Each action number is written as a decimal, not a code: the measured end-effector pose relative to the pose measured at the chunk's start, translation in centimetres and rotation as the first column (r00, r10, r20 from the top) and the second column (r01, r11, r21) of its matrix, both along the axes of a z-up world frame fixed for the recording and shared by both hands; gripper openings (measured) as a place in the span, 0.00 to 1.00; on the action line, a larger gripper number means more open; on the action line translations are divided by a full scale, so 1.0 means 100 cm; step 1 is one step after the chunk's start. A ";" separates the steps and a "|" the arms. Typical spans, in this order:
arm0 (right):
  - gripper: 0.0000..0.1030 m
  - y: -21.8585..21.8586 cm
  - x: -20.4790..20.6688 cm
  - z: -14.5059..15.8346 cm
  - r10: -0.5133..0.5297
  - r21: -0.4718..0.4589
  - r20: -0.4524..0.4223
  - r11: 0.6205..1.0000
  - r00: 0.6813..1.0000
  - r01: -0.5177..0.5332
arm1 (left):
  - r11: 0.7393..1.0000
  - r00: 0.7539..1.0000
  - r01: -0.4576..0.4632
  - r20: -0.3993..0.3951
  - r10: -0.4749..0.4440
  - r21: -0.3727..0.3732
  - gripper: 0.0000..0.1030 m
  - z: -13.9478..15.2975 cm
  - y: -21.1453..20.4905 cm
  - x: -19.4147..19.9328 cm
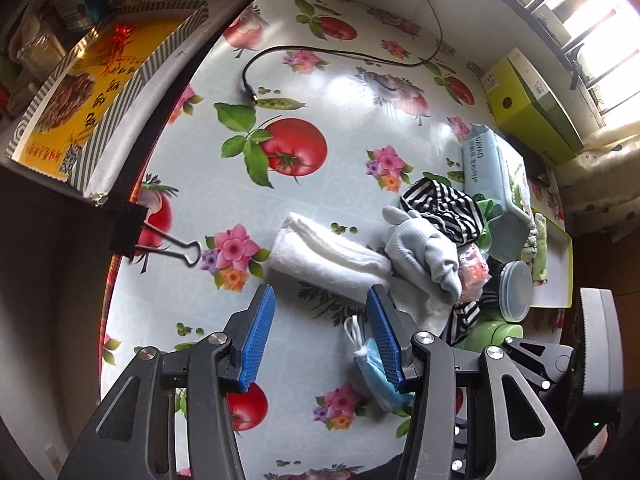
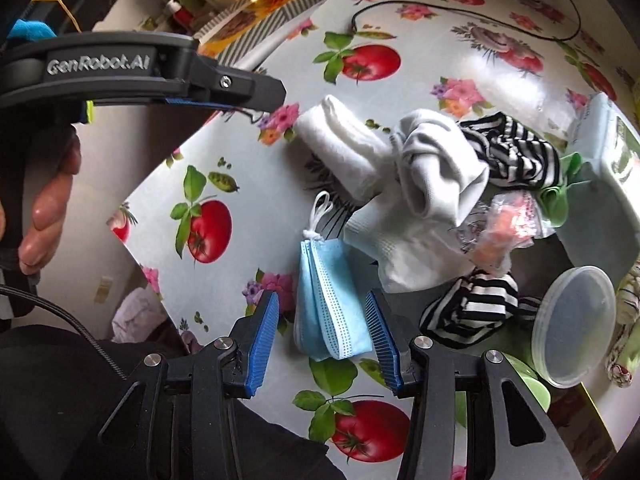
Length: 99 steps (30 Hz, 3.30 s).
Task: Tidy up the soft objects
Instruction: 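Withdraw both tools and move the right tool to the blue face mask, then grasp the blue face mask with the right tool while the left tool grasps the white cloth, then carry the mask into the tray and open the right tool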
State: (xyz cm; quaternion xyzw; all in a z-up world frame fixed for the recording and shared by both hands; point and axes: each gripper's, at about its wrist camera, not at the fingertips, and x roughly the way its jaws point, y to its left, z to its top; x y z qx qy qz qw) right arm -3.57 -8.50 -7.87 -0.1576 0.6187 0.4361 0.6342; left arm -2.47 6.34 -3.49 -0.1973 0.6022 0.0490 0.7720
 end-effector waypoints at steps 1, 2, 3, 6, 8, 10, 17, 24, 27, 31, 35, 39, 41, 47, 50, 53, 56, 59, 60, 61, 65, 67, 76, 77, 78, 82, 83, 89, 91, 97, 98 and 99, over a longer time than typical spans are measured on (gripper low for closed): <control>0.44 0.004 -0.002 -0.005 0.013 -0.013 -0.002 1.000 1.000 -0.013 | 1.000 1.000 -0.008 -0.003 0.008 -0.003 0.48 -0.001 0.003 -0.002; 0.44 0.007 -0.003 -0.009 0.025 -0.024 -0.006 0.999 1.000 -0.025 | 1.000 1.000 -0.014 -0.006 0.014 -0.006 0.48 -0.003 0.005 -0.005; 0.44 0.010 -0.005 -0.013 0.034 -0.034 -0.010 0.999 0.999 -0.035 | 1.000 1.000 -0.021 -0.009 0.021 -0.009 0.48 -0.004 0.007 -0.007; 0.35 0.019 -0.009 -0.027 0.059 -0.085 -0.001 0.995 0.998 -0.059 | 0.999 0.999 -0.037 -0.018 0.037 -0.021 0.48 -0.009 0.013 -0.012; 0.23 0.022 -0.010 -0.033 0.061 -0.106 0.004 0.993 0.998 -0.060 | 0.999 0.999 -0.043 -0.024 0.042 -0.027 0.48 -0.011 0.016 -0.013; 0.19 0.021 -0.009 -0.034 0.053 -0.102 0.003 0.993 0.999 -0.052 | 0.998 0.999 -0.043 -0.022 0.042 -0.037 0.48 -0.012 0.017 -0.013; 0.07 0.005 0.003 0.000 -0.016 -0.050 0.037 0.999 0.999 0.017 | 0.994 0.999 -0.040 -0.021 0.038 -0.105 0.48 -0.016 0.016 0.002; 0.07 -0.025 0.022 0.047 -0.148 0.017 0.089 0.989 0.985 0.147 | 0.980 0.996 -0.077 -0.062 0.066 -0.185 0.48 -0.036 0.010 0.019; 0.07 -0.034 0.031 0.057 -0.186 0.033 0.104 0.982 0.977 0.183 | 0.967 0.987 -0.134 -0.114 0.111 -0.216 0.48 -0.054 0.011 0.022; 0.07 -0.045 0.038 0.062 -0.228 0.042 0.109 0.974 0.968 0.225 | 0.962 0.978 -0.173 -0.148 0.144 -0.209 0.48 -0.068 0.011 0.029; 0.07 -0.054 0.044 0.073 -0.256 0.063 0.123 0.966 0.959 0.250 | 0.952 0.968 -0.223 -0.164 0.191 -0.211 0.48 -0.072 0.013 0.036; 0.07 -0.062 0.051 0.084 -0.285 0.079 0.139 0.958 0.949 0.276 | 0.927 0.944 -0.297 -0.215 0.249 -0.230 0.51 -0.082 0.014 0.040; 0.07 -0.065 0.055 0.087 -0.297 0.085 0.147 0.954 0.943 0.287 | 0.927 0.939 -0.305 -0.232 0.255 -0.220 0.51 -0.088 0.012 0.042; 0.07 -0.073 0.061 0.095 -0.329 0.097 0.163 0.943 0.930 0.317 | 0.960 0.957 -0.234 -0.210 0.199 -0.157 0.53 -0.083 -0.008 0.059; 0.07 -0.075 0.062 0.097 -0.342 0.104 0.169 0.939 0.924 0.328 | 0.978 0.967 -0.185 -0.194 0.163 -0.101 0.45 -0.081 -0.016 0.066; 0.07 -0.079 0.062 0.100 -0.357 0.112 0.175 0.933 0.918 0.341 | 0.986 0.973 -0.149 -0.187 0.133 -0.074 0.32 -0.081 -0.020 0.068; 0.07 -0.083 0.063 0.102 -0.370 0.117 0.181 0.928 0.911 0.354 | 0.993 0.980 -0.109 -0.170 0.100 -0.045 0.21 -0.075 -0.023 0.071; 0.07 -0.087 0.065 0.105 -0.386 0.127 0.187 0.921 0.903 0.368 | 0.998 0.988 -0.069 -0.139 0.069 0.001 0.19 -0.062 -0.026 0.071; 0.07 -0.089 0.065 0.106 -0.391 0.131 0.190 0.919 0.901 0.371 | 0.998 0.990 -0.057 -0.125 0.059 0.019 0.19 -0.056 -0.027 0.071; 0.07 -0.090 0.066 0.107 -0.395 0.136 0.193 0.917 0.898 0.375 | 0.998 0.993 -0.045 -0.111 0.049 0.037 0.19 -0.051 -0.028 0.071; 0.07 -0.096 0.067 0.112 -0.410 0.151 0.201 0.910 0.890 0.385 | 0.995 0.999 -0.003 -0.050 0.008 0.102 0.19 -0.026 -0.035 0.071; 0.07 -0.098 0.068 0.114 -0.416 0.158 0.204 0.908 0.886 0.389 | 0.992 1.000 0.014 -0.023 -0.011 0.127 0.19 -0.015 -0.032 0.071; 0.07 -0.110 0.069 0.129 -0.448 0.195 0.229 0.891 0.864 0.410 | 0.977 0.995 0.058 0.072 -0.074 0.205 0.19 0.031 -0.045 0.065; 0.07 -0.113 0.069 0.130 -0.453 0.199 0.230 0.888 0.861 0.414 | 0.976 0.994 0.062 0.080 -0.080 0.209 0.19 0.035 -0.047 0.065; 0.07 -0.115 0.070 0.132 -0.459 0.203 0.233 0.885 0.858 0.419 | 0.975 0.992 0.067 0.087 -0.087 0.212 0.19 0.039 -0.049 0.065; 0.07 -0.126 0.072 0.136 -0.483 0.218 0.238 0.872 0.843 0.439 | 0.970 0.987 0.090 0.109 -0.117 0.225 0.19 0.051 -0.059 0.066; 0.07 -0.129 0.072 0.137 -0.491 0.222 0.238 0.868 0.838 0.445 | 0.969 0.986 0.096 0.113 -0.125 0.230 0.19 0.054 -0.062 0.066; 0.07 -0.148 0.076 0.139 -0.533 0.241 0.237 0.842 0.812 0.482 | 0.961 0.978 0.135 0.121 -0.167 0.240 0.19 0.062 -0.079 0.072; 0.07 -0.156 0.077 0.138 -0.551 0.246 0.234 0.830 0.801 0.500 | 0.960 0.975 0.149 0.124 -0.183 0.238 0.19 0.064 -0.085 0.074; 0.07 -0.188 0.084 0.132 -0.613 0.253 0.223 0.787 0.758 0.563 | 0.955 0.965 0.198 0.128 -0.230 0.223 0.19 0.069 -0.108 0.084; 0.07 -0.195 0.085 0.131 -0.626 0.253 0.219 0.777 0.748 0.576 | 0.953 0.963 0.206 0.128 -0.238 0.223 0.19 0.070 -0.113 0.086; 0.07 -0.202 0.086 0.129 -0.638 0.254 0.214 0.767 0.740 0.589 | 0.951 0.960 0.215 0.129 -0.247 0.221 0.19 0.071 -0.118 0.087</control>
